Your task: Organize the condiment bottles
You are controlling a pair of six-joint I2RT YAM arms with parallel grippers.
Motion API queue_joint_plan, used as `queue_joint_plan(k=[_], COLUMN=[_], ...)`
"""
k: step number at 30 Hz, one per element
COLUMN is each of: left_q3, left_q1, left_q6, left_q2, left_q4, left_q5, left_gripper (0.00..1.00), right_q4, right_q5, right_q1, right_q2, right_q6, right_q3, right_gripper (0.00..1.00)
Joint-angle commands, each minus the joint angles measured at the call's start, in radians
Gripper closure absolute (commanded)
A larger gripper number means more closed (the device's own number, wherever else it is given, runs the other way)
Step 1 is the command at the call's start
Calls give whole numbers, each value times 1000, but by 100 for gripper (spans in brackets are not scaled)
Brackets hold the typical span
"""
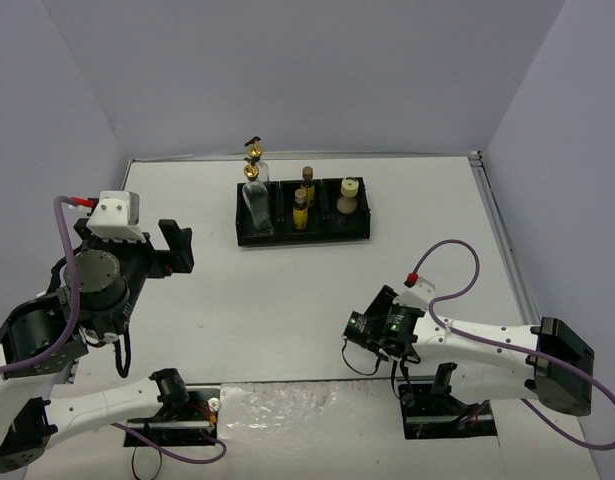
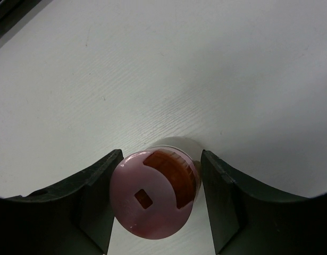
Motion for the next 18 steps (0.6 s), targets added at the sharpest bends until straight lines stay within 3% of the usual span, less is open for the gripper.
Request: queue_joint_plan(k=[1, 4, 9, 16, 18], left_q3=[36, 34, 33, 31, 30], left_q1=[-2, -2, -2, -2, -2], left_q6=[-4, -6, -9, -15, -18], left_q2=[23, 22, 24, 32, 34], left_q4=[25, 22, 16, 10, 7], left_q5=[-9, -12, -16, -27, -31], left_gripper=[8, 8, 8, 8, 8], right_q4=[-24, -26, -27, -9, 146], right_q5=[1, 37, 127, 264, 224], right_q1=[16, 16, 15, -70, -150], right_q2=[53, 66, 100, 179, 187], right_q6=[50, 15, -94, -396, -576], right_q3=[15, 61, 181, 439, 484], right_gripper=[83, 99, 100, 100, 100])
